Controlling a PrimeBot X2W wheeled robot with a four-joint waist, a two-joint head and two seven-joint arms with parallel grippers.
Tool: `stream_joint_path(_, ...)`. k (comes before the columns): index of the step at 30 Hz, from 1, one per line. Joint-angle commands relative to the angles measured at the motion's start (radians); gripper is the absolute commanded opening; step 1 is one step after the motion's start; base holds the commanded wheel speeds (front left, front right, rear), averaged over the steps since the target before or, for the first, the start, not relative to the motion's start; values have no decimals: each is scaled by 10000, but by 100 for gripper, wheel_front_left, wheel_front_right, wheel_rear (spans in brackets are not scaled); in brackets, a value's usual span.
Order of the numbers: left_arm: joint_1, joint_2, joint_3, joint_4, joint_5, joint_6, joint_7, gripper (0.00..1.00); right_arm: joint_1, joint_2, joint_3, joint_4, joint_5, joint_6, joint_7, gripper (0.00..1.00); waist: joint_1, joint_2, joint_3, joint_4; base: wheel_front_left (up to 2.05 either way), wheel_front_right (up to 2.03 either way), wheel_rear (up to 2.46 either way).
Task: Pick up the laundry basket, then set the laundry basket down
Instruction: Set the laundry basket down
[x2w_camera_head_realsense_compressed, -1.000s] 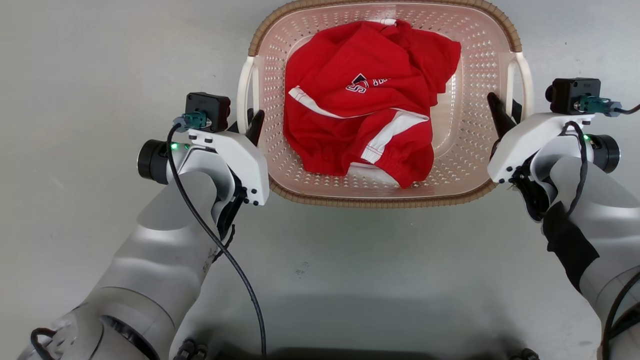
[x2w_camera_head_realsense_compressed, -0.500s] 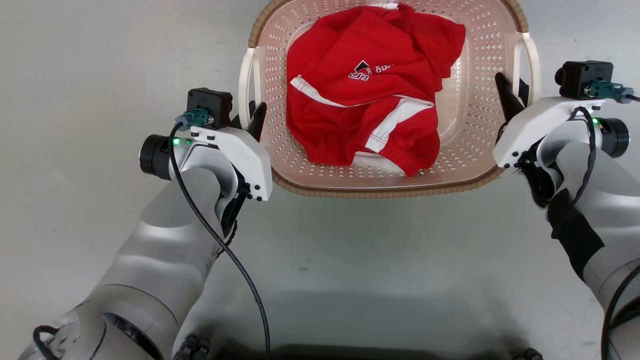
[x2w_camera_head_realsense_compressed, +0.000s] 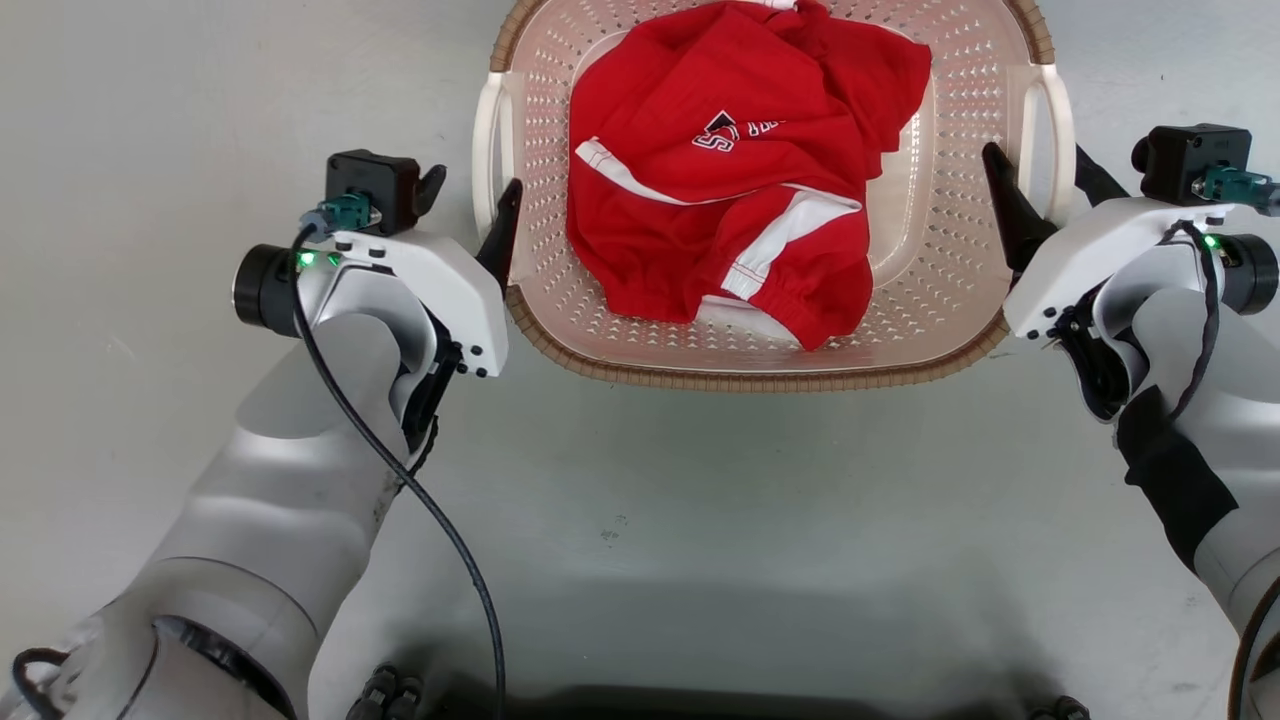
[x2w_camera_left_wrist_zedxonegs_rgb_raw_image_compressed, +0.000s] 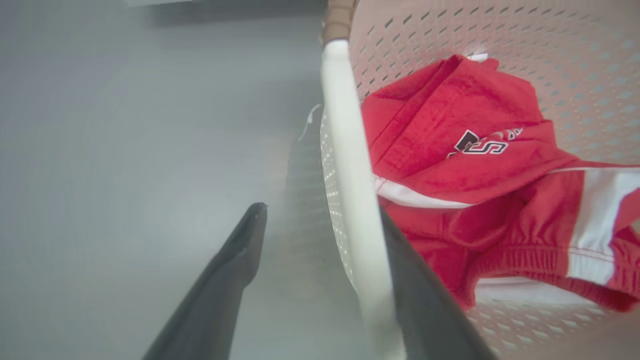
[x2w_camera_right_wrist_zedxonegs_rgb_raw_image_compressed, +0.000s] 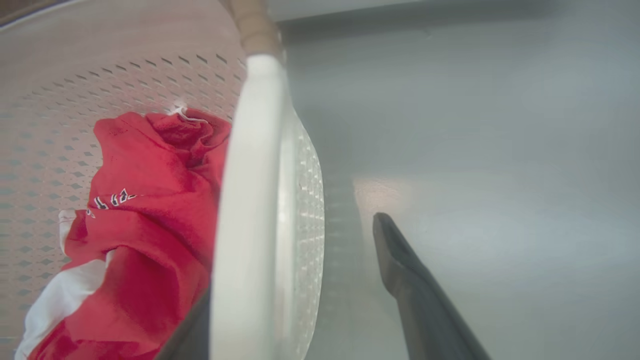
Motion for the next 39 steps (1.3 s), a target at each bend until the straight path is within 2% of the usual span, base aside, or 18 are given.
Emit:
stream_joint_path(1,0,632,306,-40,78,126,-132,100,653,-218,139,-75,85,-92,-82,100,-1,0,-1,-8,0,0,0)
stream_joint_path(10,279,661,1216,-542,672,107,-134,100,665,-218,584,-487,512,-92,-53,100,-1,0,-5,-29,0,0,0)
stream_joint_path(22,507,486,2001,-350,1308,-9,-135,100,665,-218,1200,-1301,1274,-92,-39,100,-1,0,-14,-44,0,0,0)
stream_joint_path(39,735,383,2698,-301,2028,-161,-135,100,518,-218,1534,-1153,1538,-92,-127,100,-1,0,-325,-119,0,0,0)
